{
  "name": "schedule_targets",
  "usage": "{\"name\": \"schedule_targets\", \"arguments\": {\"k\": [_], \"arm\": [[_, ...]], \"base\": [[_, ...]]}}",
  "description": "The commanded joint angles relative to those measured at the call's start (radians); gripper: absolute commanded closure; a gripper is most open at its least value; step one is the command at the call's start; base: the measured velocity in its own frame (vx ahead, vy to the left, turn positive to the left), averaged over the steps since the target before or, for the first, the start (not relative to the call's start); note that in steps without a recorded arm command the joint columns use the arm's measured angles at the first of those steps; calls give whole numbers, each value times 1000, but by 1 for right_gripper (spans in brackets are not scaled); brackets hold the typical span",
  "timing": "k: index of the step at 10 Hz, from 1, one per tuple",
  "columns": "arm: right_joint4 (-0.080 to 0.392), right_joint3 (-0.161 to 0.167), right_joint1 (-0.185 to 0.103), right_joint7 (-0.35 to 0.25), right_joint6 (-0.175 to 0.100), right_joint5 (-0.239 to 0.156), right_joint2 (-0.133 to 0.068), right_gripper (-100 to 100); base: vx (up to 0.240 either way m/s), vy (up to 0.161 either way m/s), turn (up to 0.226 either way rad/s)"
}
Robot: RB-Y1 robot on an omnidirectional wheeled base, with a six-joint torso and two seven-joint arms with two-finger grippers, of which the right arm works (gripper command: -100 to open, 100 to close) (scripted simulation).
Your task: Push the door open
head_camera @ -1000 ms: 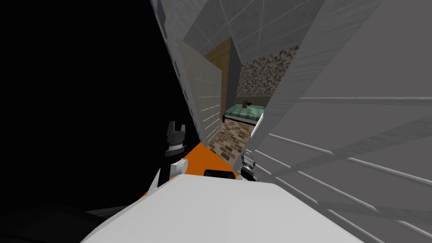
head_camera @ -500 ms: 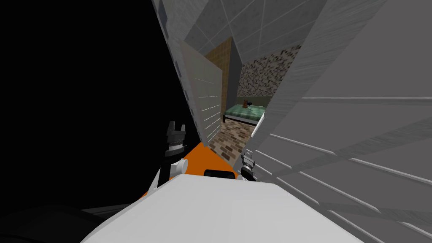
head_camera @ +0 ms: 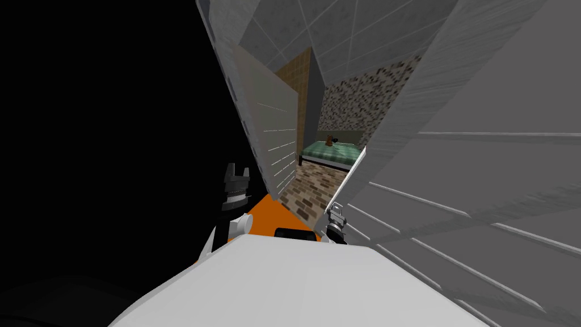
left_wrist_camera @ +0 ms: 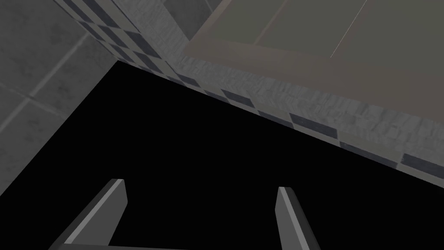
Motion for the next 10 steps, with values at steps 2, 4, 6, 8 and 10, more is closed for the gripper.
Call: {"name": "schedule_targets", "arguments": {"k": [2,4,6,8,10], "arm": [[0,-29,-4,5,-19,-15,-14,100],[1,-50,-4,9,-24,-29,-20,100],[2,-60,-4,11,-26,-37,-22,100],[3,-83,-5,15,-32,-53,-24,100],[4,-106,-5,20,-38,-69,-24,100]], "base": [[170,-64,-36],[185,-38,-35],[181,-64,-46],[169,-46,-48],[177,-48,-50]]}}
